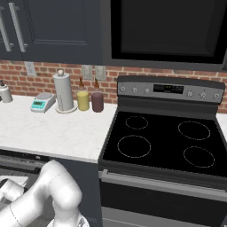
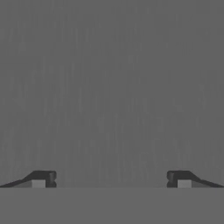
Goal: Pick up the cup and bowl from the counter, place them in the dishwasher, and close the dishwasher door.
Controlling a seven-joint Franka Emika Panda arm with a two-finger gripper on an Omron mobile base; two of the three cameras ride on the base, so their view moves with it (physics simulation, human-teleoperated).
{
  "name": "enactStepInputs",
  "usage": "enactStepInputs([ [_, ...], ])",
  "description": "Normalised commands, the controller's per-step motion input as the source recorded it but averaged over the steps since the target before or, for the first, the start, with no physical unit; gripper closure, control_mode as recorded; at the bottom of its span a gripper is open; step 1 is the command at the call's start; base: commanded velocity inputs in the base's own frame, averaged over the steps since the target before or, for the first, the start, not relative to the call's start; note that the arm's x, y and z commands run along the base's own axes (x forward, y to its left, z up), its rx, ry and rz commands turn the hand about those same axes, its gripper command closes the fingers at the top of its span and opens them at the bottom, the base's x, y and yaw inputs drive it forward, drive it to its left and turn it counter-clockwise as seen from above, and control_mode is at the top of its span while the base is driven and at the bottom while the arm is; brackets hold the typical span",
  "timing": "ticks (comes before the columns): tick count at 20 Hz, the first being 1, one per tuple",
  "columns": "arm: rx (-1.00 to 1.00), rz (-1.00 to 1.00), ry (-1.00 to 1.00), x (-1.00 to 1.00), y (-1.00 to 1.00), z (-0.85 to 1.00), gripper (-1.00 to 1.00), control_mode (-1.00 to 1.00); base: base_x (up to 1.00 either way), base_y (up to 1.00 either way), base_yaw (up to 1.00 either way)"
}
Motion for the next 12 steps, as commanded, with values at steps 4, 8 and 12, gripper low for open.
enactStepInputs([
  [4,0.0,-0.04,-0.03,0.73,-0.18,0.0,-1.0,-1.0,0.0,0.0,0.0],
  [8,0.0,-0.04,-0.03,0.71,-0.2,0.0,-1.0,-1.0,0.0,0.0,0.0],
  [12,0.0,-0.04,-0.02,0.75,-0.2,0.0,-1.0,-1.0,0.0,0.0,0.0],
])
